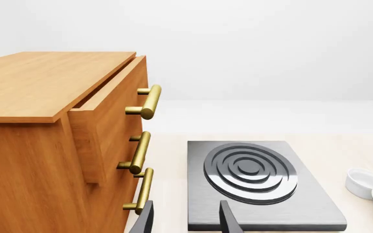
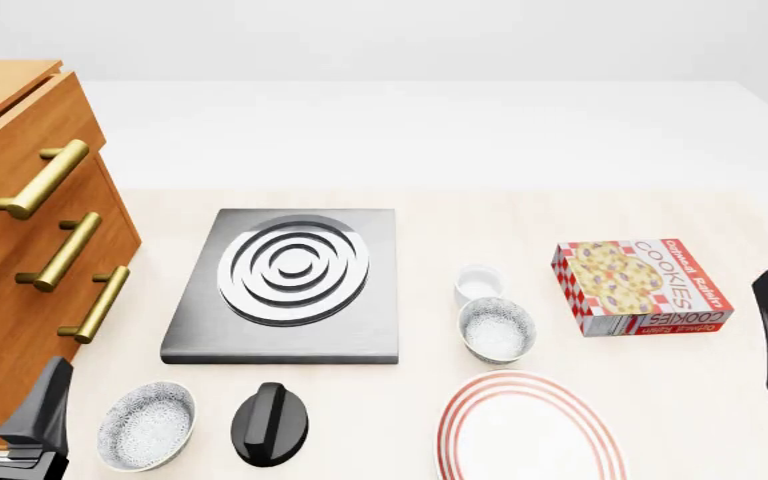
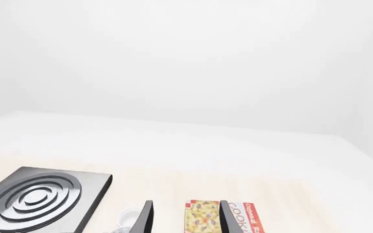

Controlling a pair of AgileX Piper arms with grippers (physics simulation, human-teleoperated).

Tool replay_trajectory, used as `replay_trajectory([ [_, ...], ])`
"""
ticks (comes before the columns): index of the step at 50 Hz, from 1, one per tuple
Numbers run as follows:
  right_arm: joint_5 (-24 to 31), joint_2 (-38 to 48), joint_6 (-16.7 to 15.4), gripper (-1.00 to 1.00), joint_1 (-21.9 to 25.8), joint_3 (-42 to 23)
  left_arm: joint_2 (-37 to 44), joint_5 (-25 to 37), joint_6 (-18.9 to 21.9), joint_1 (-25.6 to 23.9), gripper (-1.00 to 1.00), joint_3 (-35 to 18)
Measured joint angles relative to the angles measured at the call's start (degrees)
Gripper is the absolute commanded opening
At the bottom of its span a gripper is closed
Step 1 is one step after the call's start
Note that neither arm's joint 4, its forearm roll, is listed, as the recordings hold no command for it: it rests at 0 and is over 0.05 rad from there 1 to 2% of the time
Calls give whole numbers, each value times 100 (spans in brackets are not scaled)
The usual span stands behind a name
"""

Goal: Pick the akita bowl between the plate and the ramekin and place it on the plate.

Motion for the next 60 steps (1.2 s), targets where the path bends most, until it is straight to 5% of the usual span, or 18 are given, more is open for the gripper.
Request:
replay_trajectory([
  [29,1300,2815,-514,100,365,-3271,0,0,0,0,100,0],
  [44,2070,4170,-436,100,623,-4343,0,0,0,0,100,0],
  [60,2603,5392,-218,100,403,-4931,0,0,0,0,100,0],
])
